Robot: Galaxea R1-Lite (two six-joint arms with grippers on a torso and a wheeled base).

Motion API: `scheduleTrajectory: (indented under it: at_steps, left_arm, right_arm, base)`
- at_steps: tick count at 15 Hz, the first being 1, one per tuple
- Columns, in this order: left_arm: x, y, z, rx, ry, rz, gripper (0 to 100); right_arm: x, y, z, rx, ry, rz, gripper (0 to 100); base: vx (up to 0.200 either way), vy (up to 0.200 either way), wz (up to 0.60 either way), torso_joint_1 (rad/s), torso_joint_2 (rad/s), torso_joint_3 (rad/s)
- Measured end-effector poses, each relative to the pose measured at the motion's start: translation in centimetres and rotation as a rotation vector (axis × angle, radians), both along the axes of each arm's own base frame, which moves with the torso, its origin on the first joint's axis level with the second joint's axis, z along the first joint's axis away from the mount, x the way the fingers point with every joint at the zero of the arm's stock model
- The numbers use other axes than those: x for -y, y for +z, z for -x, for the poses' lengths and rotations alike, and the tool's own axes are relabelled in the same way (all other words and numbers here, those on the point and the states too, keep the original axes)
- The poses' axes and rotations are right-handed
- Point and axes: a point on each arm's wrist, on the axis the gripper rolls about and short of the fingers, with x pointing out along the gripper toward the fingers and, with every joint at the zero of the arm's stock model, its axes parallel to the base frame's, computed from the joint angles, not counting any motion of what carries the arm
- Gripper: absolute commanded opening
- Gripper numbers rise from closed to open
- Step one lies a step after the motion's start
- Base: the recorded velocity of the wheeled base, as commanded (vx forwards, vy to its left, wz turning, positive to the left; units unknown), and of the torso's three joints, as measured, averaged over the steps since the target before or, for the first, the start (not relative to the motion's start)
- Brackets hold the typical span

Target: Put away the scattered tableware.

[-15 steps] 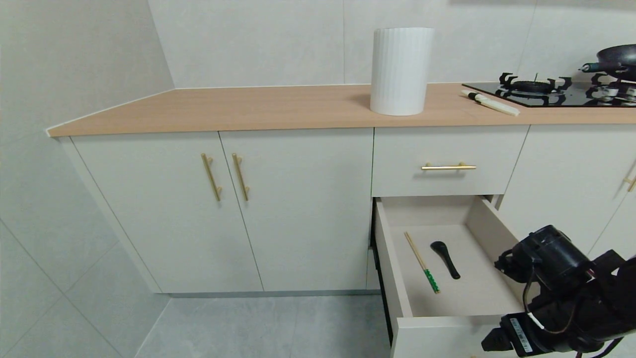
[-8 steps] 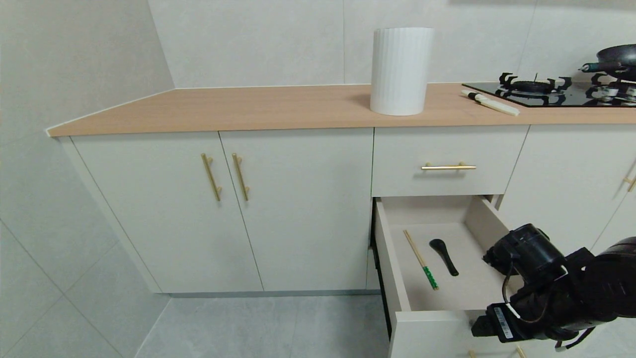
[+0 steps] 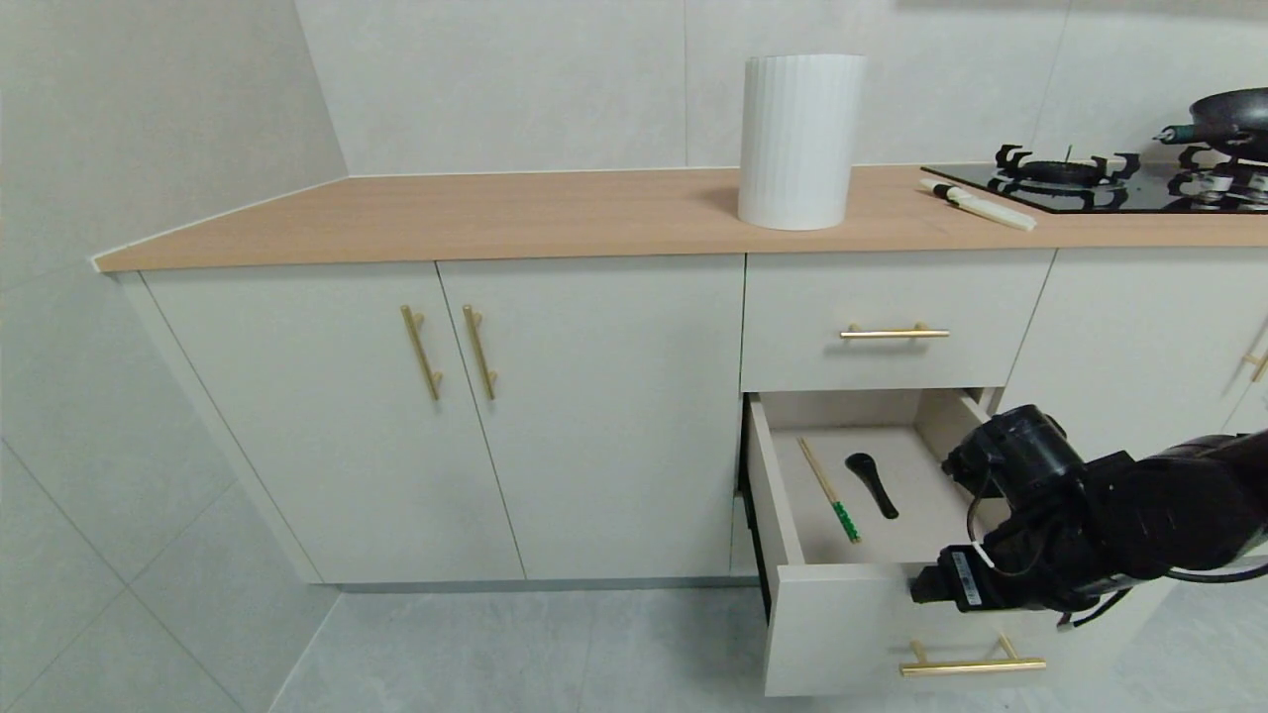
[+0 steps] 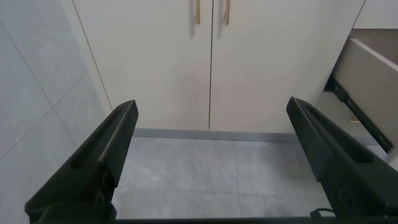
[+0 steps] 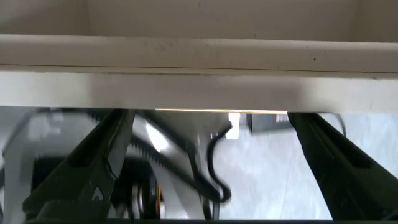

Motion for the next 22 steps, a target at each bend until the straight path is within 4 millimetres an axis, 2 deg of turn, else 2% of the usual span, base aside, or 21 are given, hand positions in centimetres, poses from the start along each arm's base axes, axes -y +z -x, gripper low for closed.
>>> scheduleTrajectory:
  at_steps: [7, 16, 20, 22]
  left_arm:
    - [0.0, 0.0, 0.0, 0.0, 0.0, 0.0, 100]
    - [0.0, 0.0, 0.0, 0.0, 0.0, 0.0, 100]
    - [0.0, 0.0, 0.0, 0.0, 0.0, 0.0, 100]
    - [0.0, 0.0, 0.0, 0.0, 0.0, 0.0, 100]
  right_arm:
    - [-0.3, -0.1, -6.9, 0.086, -0.018, -0.009, 100]
    - [1.0, -1.1, -13.3, 0.17, -0.079, -0.02, 100]
    - [0.8, -2.2, -16.2, 0.357, -0.097, -0.055, 100]
    - [0.7, -3.3, -17.2, 0.422, -0.1, -0.07, 100]
  base:
    - [0.0, 0.0, 0.0, 0.0, 0.0, 0.0]
    - [0.0, 0.0, 0.0, 0.0, 0.0, 0.0]
    - [0.0, 0.0, 0.0, 0.0, 0.0, 0.0]
    - [0.0, 0.0, 0.0, 0.0, 0.0, 0.0]
